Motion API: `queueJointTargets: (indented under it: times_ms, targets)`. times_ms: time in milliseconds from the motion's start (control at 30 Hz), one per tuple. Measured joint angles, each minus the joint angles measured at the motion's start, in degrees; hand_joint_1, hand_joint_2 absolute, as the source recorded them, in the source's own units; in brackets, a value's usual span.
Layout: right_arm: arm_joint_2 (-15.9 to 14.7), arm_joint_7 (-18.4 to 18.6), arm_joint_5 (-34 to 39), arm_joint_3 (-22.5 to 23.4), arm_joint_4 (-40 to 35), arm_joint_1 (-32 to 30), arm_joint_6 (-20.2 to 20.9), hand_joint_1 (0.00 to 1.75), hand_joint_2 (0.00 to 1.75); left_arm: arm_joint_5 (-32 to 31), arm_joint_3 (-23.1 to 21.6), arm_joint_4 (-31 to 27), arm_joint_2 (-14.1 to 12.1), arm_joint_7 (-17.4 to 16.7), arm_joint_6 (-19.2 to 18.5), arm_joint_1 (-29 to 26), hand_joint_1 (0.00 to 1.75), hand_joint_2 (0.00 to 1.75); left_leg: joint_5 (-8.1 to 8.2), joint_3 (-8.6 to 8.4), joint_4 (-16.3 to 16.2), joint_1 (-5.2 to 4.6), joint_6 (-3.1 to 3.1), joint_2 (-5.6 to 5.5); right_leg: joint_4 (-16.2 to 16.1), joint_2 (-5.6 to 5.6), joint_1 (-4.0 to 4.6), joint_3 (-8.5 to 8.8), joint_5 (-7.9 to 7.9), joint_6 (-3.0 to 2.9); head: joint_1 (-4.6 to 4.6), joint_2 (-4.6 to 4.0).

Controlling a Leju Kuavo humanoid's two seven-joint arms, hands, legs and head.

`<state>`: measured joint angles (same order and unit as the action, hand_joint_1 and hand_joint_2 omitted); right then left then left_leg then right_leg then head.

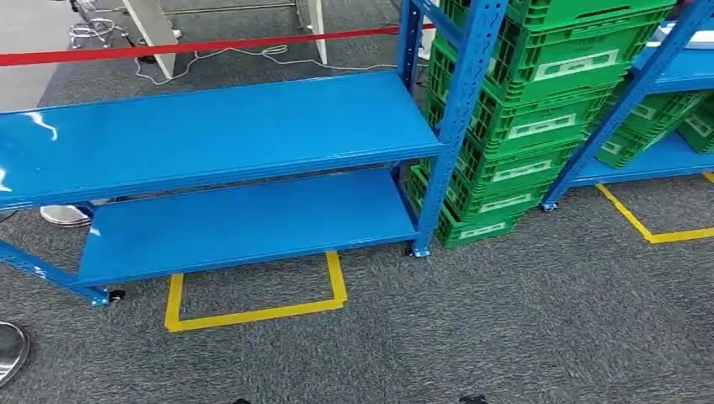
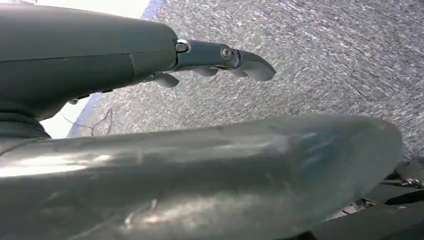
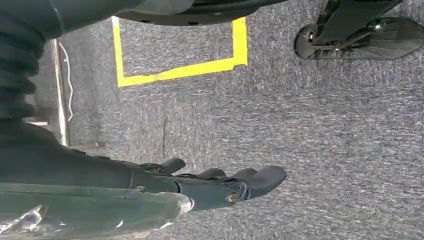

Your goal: Take the parts from the cabinet and place them on the table.

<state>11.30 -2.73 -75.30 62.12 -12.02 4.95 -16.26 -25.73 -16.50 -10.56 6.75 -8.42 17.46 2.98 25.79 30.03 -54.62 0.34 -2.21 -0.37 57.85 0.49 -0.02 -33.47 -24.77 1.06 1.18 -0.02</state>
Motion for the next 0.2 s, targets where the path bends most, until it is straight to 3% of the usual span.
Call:
queueJointTargets:
  times_ms: [200]
  targets:
    - [0.0,-0.4,0.1,0.0,0.0,0.0,0.1,0.00,1.75,0.0,0.0,0.0,0.0,0.2,0.0,0.0,0.00,0.00,-0.01,0.00,0.0,0.00,0.01,0.00,0.0,0.00,0.00,0.00,0.00,0.00,-0.02,0.00]
